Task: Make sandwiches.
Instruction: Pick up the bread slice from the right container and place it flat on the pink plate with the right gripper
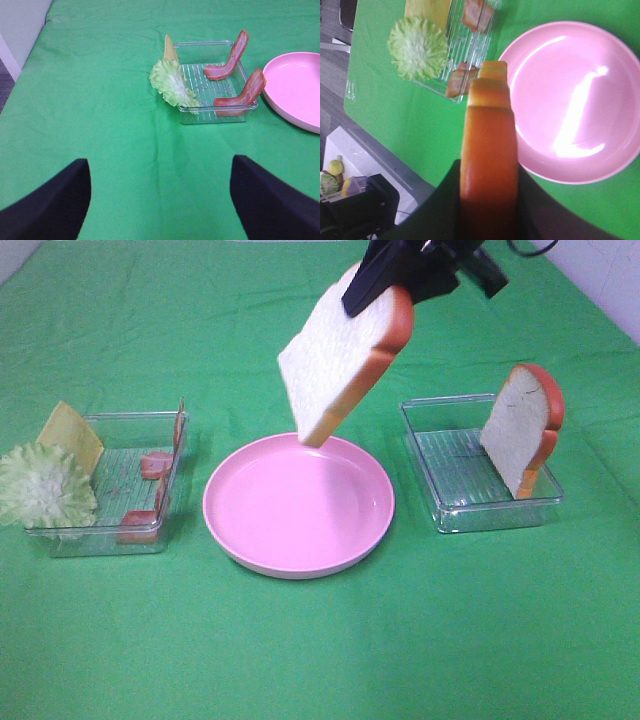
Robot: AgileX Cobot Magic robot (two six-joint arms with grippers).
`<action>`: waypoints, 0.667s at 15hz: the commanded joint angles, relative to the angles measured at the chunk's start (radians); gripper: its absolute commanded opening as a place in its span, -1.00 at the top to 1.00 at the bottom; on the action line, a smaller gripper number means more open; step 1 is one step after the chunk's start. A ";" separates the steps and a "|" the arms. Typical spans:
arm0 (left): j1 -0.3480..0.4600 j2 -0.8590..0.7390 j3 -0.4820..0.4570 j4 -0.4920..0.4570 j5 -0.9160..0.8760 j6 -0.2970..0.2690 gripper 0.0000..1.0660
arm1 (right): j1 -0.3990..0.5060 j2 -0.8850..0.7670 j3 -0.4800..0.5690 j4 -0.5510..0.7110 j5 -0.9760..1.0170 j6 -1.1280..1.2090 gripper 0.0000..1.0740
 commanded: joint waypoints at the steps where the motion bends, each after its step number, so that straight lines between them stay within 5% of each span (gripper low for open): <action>1: 0.000 -0.017 0.002 -0.003 -0.013 0.000 -0.38 | 0.009 0.043 0.137 0.144 -0.149 -0.062 1.00; 7: 0.000 -0.017 0.002 -0.003 -0.013 0.000 -0.38 | 0.009 0.229 0.218 0.466 -0.177 -0.266 1.00; 10: 0.000 -0.017 0.002 -0.003 -0.013 0.000 -0.38 | 0.009 0.325 0.218 0.516 -0.196 -0.317 1.00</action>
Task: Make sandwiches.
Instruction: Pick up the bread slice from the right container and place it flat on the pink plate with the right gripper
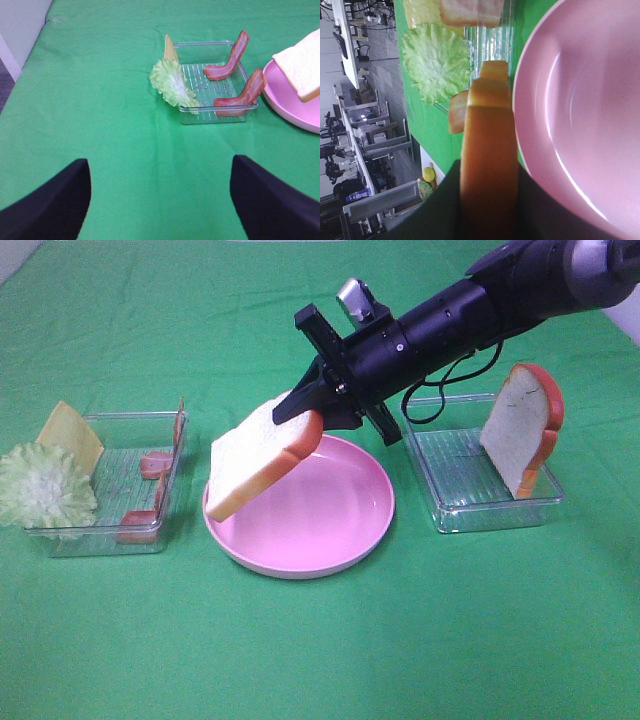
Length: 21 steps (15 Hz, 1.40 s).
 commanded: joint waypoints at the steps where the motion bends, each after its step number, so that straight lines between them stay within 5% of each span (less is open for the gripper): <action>1: 0.000 -0.017 0.002 -0.003 -0.013 0.000 -0.38 | -0.001 0.038 0.005 0.031 -0.001 -0.046 1.00; 5: 0.000 -0.017 0.002 -0.003 -0.013 0.000 -0.38 | -0.003 0.085 0.005 0.067 -0.026 -0.065 1.00; 14: 0.000 -0.017 0.002 -0.003 -0.013 0.000 -0.38 | -0.005 0.051 0.001 -0.076 -0.114 -0.065 0.87; 18: 0.000 -0.017 0.002 -0.003 -0.013 0.000 -0.38 | -0.005 0.043 0.001 -0.110 -0.124 -0.061 0.42; 21: 0.000 -0.017 0.002 -0.003 -0.013 0.000 -0.38 | -0.005 0.043 0.001 -0.133 -0.113 -0.065 -0.37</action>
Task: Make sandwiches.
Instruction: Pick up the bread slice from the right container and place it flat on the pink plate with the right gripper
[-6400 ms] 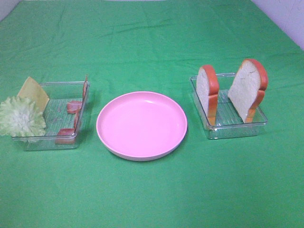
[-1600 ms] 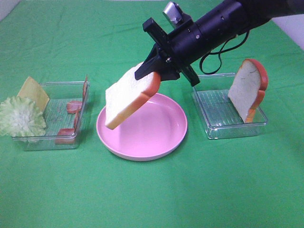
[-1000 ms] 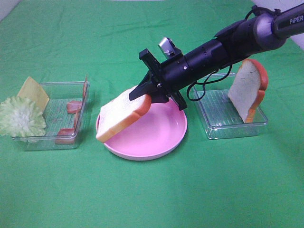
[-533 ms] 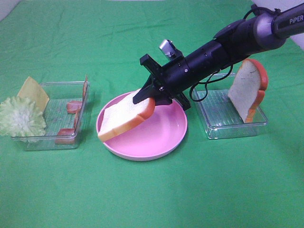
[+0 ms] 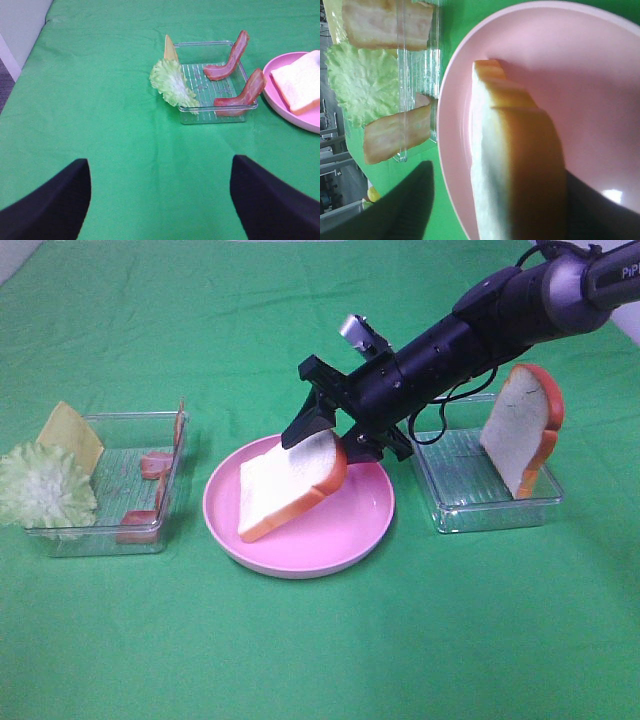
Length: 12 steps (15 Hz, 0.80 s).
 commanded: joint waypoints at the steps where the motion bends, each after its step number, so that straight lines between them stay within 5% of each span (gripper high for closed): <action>1: 0.000 -0.017 0.002 -0.003 -0.013 0.000 -0.38 | -0.005 -0.012 0.001 -0.047 0.025 -0.021 -0.52; 12: 0.000 -0.017 0.002 -0.003 -0.013 0.000 -0.38 | -0.003 -0.157 -0.023 -0.403 0.029 0.020 -0.58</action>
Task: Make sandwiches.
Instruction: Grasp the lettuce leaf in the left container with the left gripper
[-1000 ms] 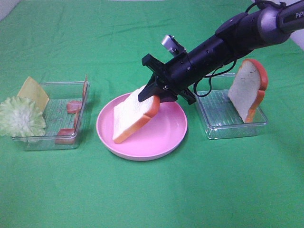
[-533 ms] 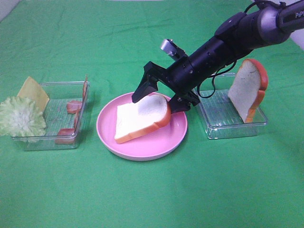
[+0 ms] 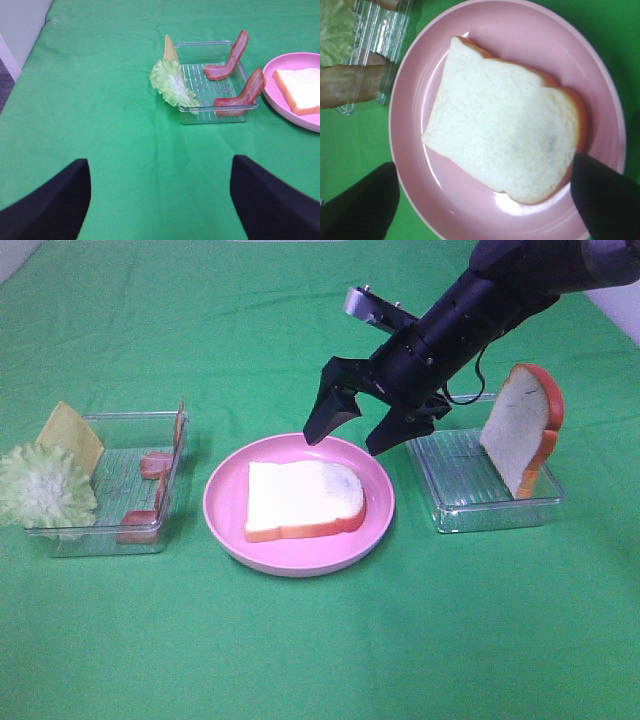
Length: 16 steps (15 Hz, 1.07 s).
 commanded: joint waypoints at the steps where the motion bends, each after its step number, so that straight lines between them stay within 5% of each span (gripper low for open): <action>1: 0.000 -0.017 0.002 -0.003 -0.013 0.000 -0.38 | -0.003 -0.105 -0.008 -0.199 0.029 0.106 -0.58; 11: 0.000 -0.017 0.002 -0.003 -0.013 0.000 -0.38 | -0.003 -0.590 0.008 -0.470 0.385 0.363 -0.58; 16: 0.000 -0.017 0.002 -0.003 -0.013 0.000 -0.38 | -0.003 -0.886 0.223 -0.512 0.402 0.417 -0.58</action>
